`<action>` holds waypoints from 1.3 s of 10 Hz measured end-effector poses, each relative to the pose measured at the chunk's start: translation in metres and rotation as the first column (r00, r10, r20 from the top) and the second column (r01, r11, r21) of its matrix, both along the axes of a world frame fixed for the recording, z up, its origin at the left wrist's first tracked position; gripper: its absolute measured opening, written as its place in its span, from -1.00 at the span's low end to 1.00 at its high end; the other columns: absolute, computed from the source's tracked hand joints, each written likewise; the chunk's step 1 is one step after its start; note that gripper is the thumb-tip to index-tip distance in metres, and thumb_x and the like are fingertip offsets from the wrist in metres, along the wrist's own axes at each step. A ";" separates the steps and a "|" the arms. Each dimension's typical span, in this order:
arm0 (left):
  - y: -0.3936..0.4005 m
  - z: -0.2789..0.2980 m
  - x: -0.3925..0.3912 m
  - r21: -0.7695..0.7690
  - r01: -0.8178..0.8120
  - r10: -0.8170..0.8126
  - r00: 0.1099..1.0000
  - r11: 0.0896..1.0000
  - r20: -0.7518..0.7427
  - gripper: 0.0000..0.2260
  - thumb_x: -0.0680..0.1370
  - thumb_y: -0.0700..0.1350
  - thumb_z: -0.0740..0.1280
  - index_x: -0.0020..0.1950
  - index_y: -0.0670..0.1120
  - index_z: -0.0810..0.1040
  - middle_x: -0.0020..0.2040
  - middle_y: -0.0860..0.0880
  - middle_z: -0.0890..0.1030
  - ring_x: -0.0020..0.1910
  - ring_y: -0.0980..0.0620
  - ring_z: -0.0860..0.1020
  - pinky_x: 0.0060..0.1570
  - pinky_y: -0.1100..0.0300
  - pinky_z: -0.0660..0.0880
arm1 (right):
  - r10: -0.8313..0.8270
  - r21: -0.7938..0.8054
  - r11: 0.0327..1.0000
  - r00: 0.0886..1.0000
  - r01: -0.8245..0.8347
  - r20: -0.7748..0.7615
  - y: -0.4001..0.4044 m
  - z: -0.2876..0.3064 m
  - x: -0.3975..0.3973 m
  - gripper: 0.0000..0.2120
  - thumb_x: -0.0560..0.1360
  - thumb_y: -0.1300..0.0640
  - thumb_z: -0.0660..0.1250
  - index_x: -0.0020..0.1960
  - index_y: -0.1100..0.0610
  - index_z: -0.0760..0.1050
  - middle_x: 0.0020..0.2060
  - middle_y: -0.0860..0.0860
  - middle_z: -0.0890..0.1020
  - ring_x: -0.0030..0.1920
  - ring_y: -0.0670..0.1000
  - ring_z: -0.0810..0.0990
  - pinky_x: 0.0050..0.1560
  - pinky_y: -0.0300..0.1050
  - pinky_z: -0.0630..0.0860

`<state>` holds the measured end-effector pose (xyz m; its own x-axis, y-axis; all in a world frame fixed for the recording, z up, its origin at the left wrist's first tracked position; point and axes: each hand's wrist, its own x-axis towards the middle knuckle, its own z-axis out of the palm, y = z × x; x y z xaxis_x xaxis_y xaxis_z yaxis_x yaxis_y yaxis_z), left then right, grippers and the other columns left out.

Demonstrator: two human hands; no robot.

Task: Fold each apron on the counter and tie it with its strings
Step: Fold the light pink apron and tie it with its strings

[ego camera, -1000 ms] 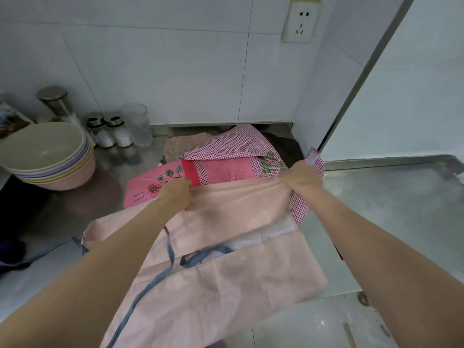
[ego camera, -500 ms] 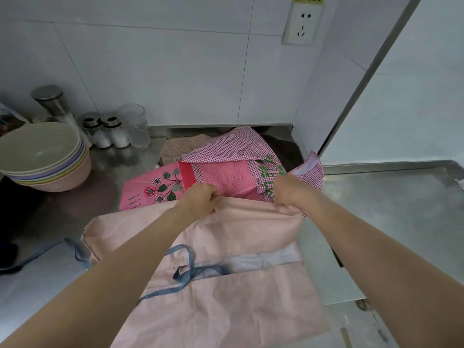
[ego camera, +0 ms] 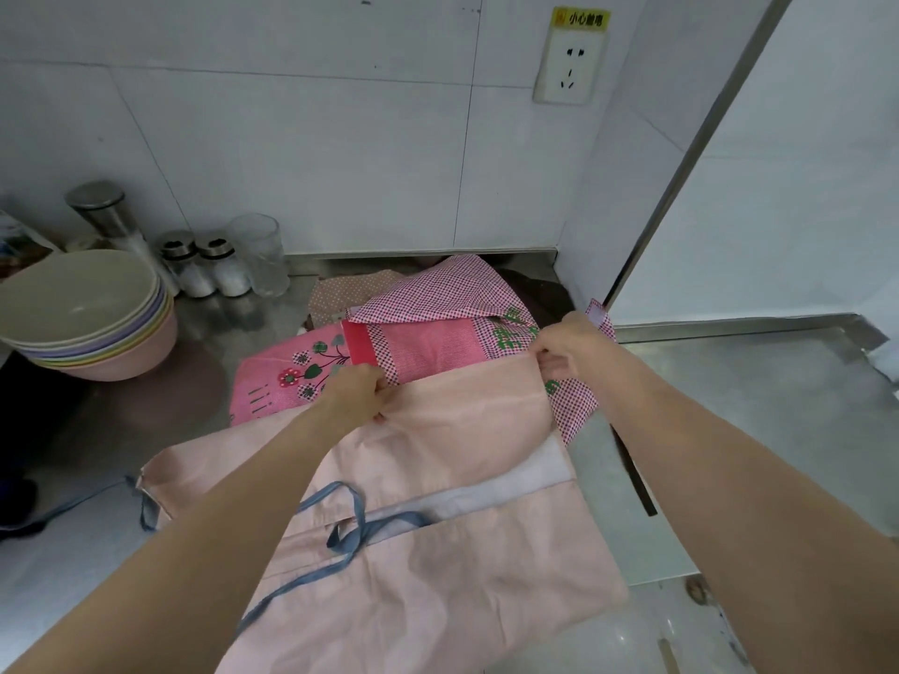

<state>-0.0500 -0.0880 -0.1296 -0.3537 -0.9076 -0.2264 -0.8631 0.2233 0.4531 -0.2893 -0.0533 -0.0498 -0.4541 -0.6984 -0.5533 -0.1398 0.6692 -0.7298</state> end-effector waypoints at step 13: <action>0.046 -0.047 0.190 0.046 -0.370 0.331 0.874 0.928 0.357 -0.76 0.59 -0.12 0.15 0.19 -0.19 0.46 0.17 -0.17 0.52 0.13 -0.16 0.51 0.09 0.07 0.46 | 0.964 0.683 0.206 0.027 -0.701 -0.263 -0.022 -0.095 0.160 0.12 0.25 -0.32 0.45 0.54 0.08 -0.11 0.51 0.15 0.00 0.47 0.23 0.08 0.41 0.11 0.23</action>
